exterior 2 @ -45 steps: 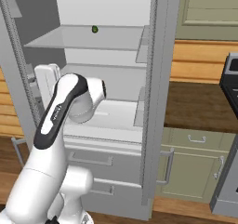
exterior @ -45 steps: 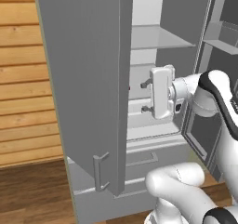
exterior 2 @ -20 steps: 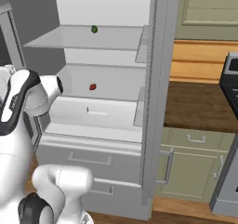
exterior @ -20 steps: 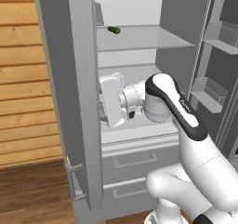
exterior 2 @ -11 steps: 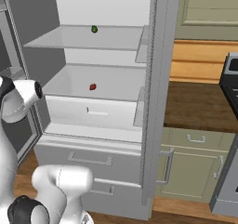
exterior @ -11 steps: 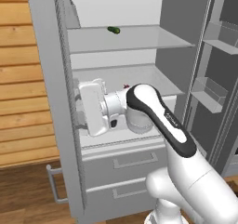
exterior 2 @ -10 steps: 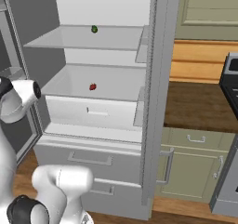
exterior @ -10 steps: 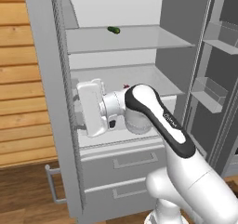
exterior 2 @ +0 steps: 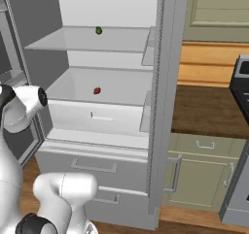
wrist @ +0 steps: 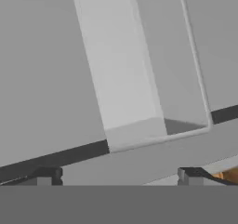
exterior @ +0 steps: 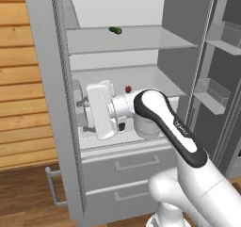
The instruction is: Take the strawberry from the fridge and place it on top of the pancake, located on the dining counter.
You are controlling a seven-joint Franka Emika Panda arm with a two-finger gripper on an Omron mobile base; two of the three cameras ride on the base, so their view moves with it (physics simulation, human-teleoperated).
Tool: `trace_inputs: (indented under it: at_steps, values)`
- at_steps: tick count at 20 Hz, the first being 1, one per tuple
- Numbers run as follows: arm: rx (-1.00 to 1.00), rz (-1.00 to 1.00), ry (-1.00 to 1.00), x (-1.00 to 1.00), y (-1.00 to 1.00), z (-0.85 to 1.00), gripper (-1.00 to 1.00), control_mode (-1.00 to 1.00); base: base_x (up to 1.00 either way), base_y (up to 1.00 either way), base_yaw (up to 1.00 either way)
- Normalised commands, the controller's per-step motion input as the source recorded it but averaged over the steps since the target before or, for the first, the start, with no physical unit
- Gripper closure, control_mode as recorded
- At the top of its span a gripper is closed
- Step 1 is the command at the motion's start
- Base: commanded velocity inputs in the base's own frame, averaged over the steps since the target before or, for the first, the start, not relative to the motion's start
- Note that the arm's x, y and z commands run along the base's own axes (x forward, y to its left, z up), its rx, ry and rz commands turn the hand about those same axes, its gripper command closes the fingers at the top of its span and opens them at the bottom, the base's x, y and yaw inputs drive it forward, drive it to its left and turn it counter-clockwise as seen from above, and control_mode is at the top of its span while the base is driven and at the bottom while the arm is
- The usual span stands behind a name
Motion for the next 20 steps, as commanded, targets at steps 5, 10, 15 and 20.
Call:
trace_inputs:
  at_steps: [5,10,15,20]
  values:
    - [-0.27,-0.15,0.02,0.04,-1.0,-0.45,-1.0,-1.0,0.0,0.0,0.0]
    - [-0.6,-0.04,0.0,0.02,-1.0,-0.59,-1.0,-1.0,0.0,0.0,0.0]
    - [-0.81,0.03,0.0,0.05,-0.98,-0.39,-1.0,-1.0,0.0,0.0,0.0]
    - [-0.93,0.11,0.1,0.13,-0.87,-0.46,-1.0,-1.0,0.0,0.0,0.0]
